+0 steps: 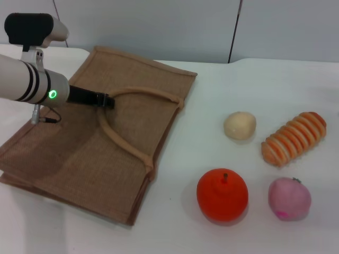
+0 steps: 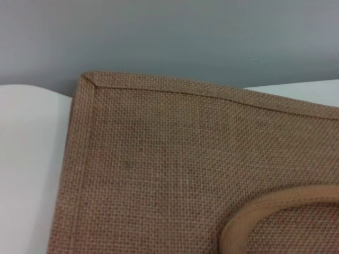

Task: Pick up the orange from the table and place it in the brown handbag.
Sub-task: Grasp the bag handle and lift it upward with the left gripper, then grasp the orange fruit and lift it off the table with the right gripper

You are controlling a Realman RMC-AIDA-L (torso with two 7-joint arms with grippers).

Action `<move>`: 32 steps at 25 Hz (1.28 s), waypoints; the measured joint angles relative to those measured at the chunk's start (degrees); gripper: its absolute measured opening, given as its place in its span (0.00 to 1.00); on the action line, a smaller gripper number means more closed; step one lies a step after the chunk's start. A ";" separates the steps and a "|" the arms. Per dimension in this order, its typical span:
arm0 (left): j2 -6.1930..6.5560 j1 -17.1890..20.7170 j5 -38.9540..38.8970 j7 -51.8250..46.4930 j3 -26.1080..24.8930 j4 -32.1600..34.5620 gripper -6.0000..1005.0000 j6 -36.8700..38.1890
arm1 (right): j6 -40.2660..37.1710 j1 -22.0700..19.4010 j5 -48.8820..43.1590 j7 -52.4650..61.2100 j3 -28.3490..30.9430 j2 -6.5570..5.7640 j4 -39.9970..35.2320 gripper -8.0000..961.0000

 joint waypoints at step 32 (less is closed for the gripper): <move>0.61 8.45 -30.56 15.55 -0.78 3.03 0.14 -4.94 | -7.23 -0.84 -5.10 3.66 -5.68 -0.39 -0.40 0.73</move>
